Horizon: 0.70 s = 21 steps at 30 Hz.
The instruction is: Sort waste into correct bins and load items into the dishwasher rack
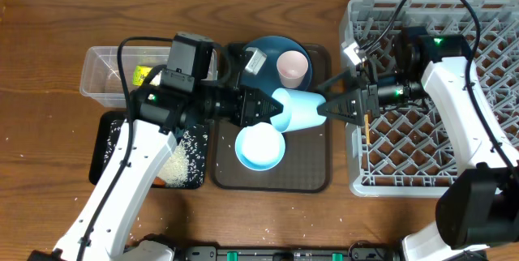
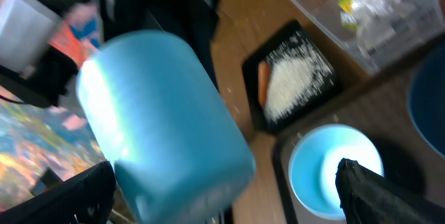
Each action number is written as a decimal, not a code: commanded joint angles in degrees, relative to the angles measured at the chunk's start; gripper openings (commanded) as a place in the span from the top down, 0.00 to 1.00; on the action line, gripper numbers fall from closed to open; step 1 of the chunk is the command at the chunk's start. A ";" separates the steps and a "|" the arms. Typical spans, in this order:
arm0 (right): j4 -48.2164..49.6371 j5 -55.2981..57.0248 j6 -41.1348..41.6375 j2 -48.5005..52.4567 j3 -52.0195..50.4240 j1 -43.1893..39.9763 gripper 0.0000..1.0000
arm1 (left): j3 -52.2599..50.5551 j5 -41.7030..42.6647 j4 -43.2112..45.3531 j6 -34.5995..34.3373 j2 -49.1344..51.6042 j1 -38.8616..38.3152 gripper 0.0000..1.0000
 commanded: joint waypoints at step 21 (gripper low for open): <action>1.88 -6.75 -0.70 -0.24 -0.31 5.01 0.37 | 0.68 8.02 4.79 -2.03 2.16 4.94 0.94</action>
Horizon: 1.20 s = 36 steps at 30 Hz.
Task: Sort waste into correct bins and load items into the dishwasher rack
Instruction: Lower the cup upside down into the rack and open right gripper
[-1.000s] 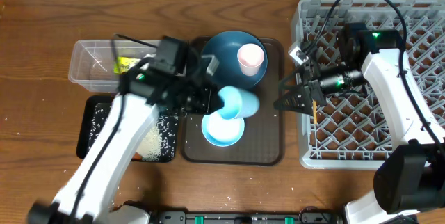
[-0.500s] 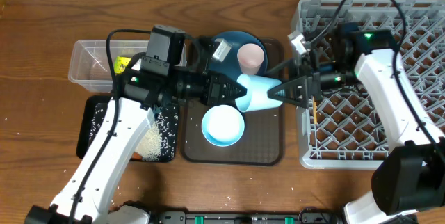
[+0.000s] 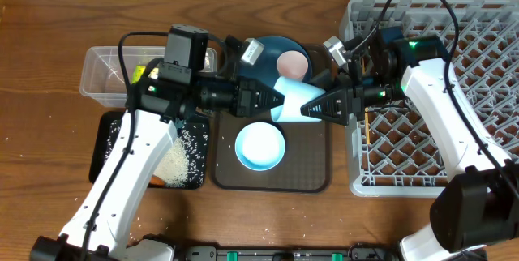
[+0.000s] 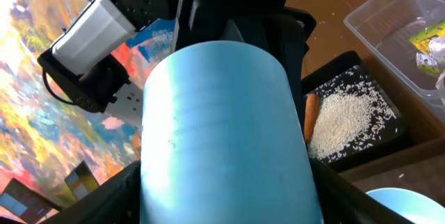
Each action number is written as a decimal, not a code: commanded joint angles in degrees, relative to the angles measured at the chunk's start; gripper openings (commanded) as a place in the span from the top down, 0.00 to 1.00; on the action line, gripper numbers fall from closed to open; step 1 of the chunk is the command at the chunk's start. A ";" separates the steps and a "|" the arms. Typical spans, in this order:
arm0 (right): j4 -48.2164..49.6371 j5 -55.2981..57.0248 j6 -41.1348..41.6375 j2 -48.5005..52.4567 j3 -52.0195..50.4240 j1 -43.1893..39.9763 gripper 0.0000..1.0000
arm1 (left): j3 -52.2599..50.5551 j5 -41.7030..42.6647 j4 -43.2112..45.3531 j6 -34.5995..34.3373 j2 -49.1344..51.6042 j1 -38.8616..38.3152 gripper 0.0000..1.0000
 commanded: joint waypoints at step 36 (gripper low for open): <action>13.90 65.09 53.68 -2.62 7.04 -17.94 0.73 | 0.68 -34.34 -18.05 -0.33 -0.22 1.99 0.23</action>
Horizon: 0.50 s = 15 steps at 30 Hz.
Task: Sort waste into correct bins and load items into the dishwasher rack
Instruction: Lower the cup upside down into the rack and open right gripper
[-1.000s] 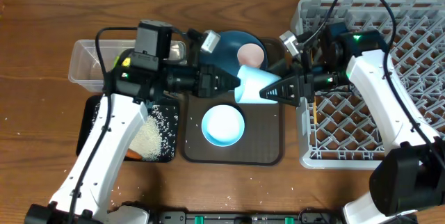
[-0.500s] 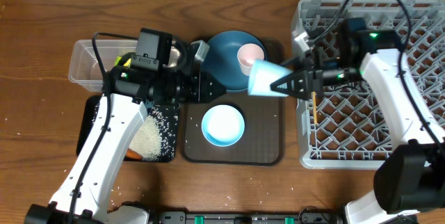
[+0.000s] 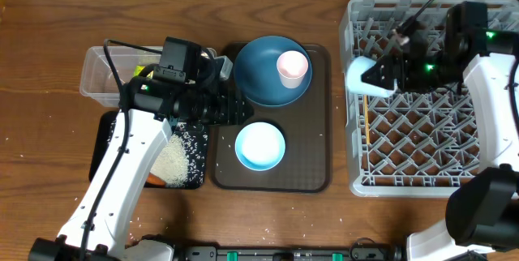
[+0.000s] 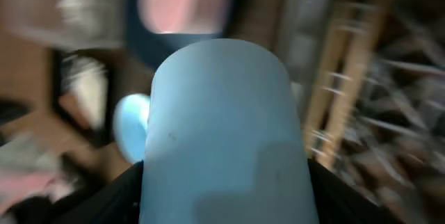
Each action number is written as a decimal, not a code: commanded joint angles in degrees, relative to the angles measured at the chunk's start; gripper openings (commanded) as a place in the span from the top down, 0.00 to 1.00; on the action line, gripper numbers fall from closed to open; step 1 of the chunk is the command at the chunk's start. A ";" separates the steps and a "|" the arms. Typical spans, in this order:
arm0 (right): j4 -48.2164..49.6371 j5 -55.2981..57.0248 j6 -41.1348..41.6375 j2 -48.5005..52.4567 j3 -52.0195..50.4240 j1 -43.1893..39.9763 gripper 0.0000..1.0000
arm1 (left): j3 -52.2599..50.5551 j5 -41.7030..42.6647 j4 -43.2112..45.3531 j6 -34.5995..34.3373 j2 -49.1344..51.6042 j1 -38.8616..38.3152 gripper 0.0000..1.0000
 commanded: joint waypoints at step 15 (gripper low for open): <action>-2.93 29.53 12.92 -2.82 0.74 6.54 0.76 | 0.68 -0.87 -0.13 0.50 -0.22 0.13 0.07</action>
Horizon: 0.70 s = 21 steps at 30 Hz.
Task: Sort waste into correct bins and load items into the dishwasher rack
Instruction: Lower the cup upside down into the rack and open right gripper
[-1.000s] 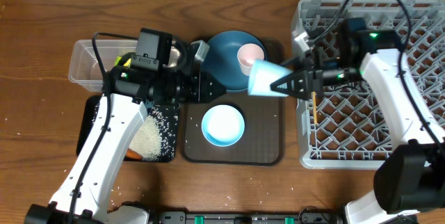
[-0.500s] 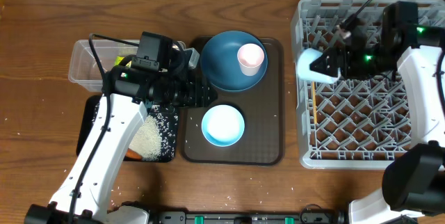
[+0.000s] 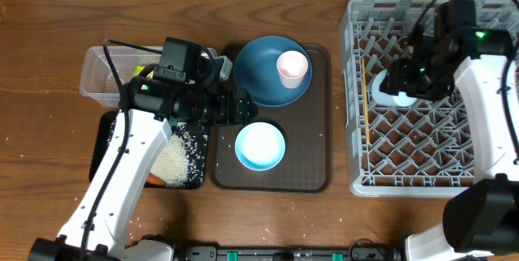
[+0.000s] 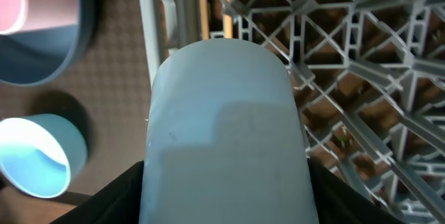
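My right gripper (image 3: 399,83) is shut on a light blue cup (image 4: 226,133), holding it over the left part of the grey dishwasher rack (image 3: 486,18); the cup (image 3: 389,87) fills the right wrist view, black fingers (image 4: 125,196) on both sides. On the brown tray (image 3: 312,164) sit a dark blue plate (image 3: 259,74) with a pink cup (image 3: 293,66) on it and a light blue bowl (image 3: 260,146). My left gripper (image 3: 243,107) hovers over the tray's left edge, apparently open and empty.
A clear plastic bin (image 3: 101,74) with wrappers stands at the left. In front of it a black bin (image 3: 109,131) holds rice and an orange piece. An orange stick (image 3: 366,131) lies along the rack's left edge.
My right gripper has carried the blue cup a little to the right and lower, from the rack's left rim to over its left cells. The left arm has hardly moved.
Both grippers met at the blue cup above the tray, the left holding it and the right open around it. Then the right had shut on it. Later the left arm had drawn back empty and the right held the cup at the rack, now over its cells.
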Each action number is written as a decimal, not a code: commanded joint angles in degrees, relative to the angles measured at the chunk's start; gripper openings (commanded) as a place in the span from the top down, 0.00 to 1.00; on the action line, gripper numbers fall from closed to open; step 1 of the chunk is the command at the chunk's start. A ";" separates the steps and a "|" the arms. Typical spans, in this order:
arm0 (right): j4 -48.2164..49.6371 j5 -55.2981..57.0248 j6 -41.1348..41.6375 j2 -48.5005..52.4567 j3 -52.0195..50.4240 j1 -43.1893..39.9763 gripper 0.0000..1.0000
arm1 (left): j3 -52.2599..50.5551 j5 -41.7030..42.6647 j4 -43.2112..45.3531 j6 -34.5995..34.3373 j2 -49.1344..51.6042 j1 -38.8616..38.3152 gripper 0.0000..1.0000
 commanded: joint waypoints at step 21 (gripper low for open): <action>3.39 6.62 4.72 -1.33 -6.08 5.42 0.76 | 0.68 -0.72 -0.15 0.50 -0.22 0.13 0.05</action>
